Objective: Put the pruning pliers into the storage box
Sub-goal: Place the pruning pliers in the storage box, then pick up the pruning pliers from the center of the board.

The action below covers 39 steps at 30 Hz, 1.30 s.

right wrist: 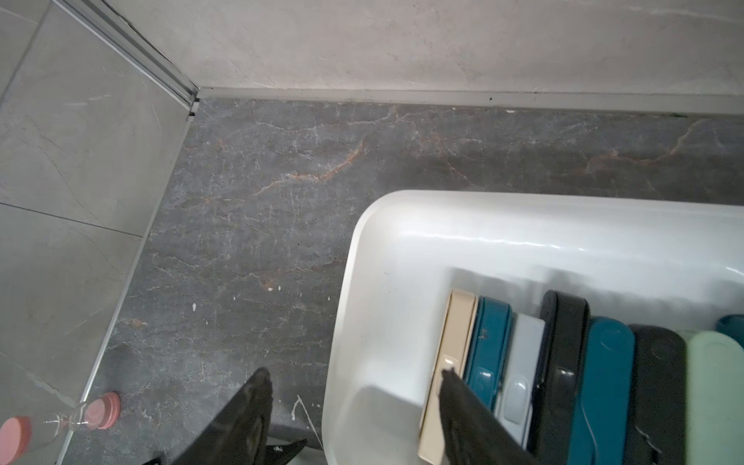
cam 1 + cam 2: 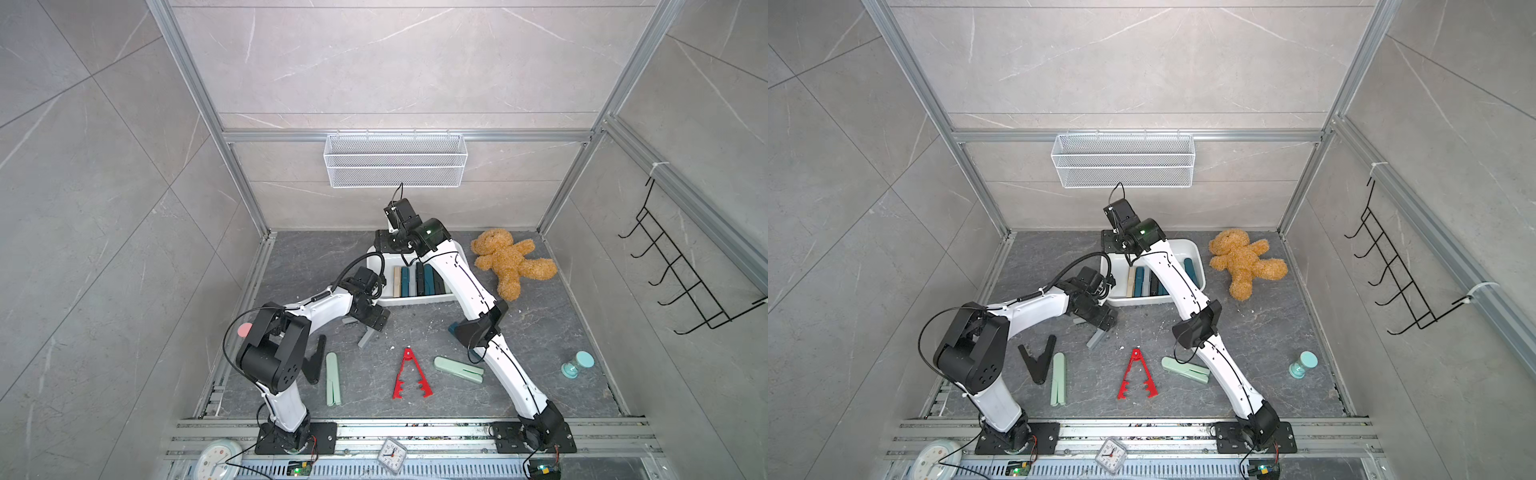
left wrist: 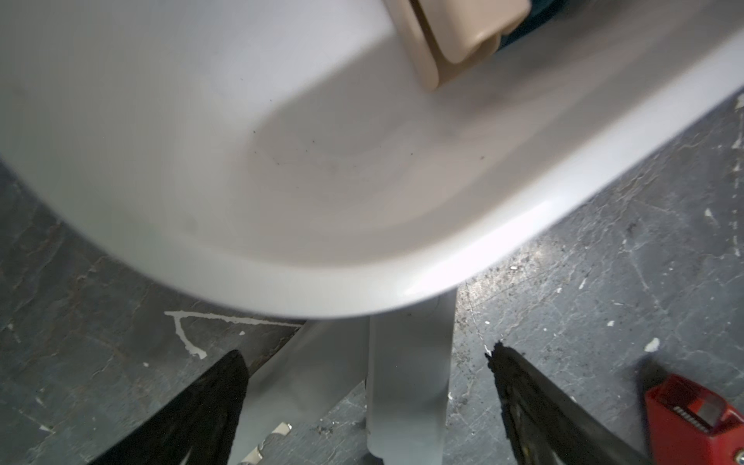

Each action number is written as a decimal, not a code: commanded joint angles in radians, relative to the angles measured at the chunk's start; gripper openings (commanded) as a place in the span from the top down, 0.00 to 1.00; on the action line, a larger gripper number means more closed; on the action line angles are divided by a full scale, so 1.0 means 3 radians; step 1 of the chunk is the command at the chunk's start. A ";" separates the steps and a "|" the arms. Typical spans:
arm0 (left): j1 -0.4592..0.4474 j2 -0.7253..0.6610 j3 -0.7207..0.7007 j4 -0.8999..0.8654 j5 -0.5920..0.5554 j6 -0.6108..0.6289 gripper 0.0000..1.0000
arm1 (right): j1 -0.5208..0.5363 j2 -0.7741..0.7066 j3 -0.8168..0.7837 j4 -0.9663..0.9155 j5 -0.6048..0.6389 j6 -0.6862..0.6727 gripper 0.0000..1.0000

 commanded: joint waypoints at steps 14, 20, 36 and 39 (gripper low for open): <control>0.0004 0.0234 0.0194 -0.0191 0.0160 -0.0013 0.15 | -0.0001 -0.0684 0.0134 -0.0345 0.0376 -0.1316 0.29; 0.0007 0.0261 0.0211 -0.0188 0.0172 -0.0138 0.19 | -0.0025 -0.0985 -0.0168 -0.0597 0.0468 -0.1704 0.27; 0.0004 0.0274 0.0131 -0.0065 0.0121 -0.0489 0.28 | -0.0073 -0.2638 -0.2974 0.0295 0.0156 -0.1798 0.22; 0.0005 0.0247 0.0086 -0.0020 0.0110 -0.0568 0.28 | -0.0078 -0.2919 -0.3485 0.0534 0.0141 -0.1788 0.20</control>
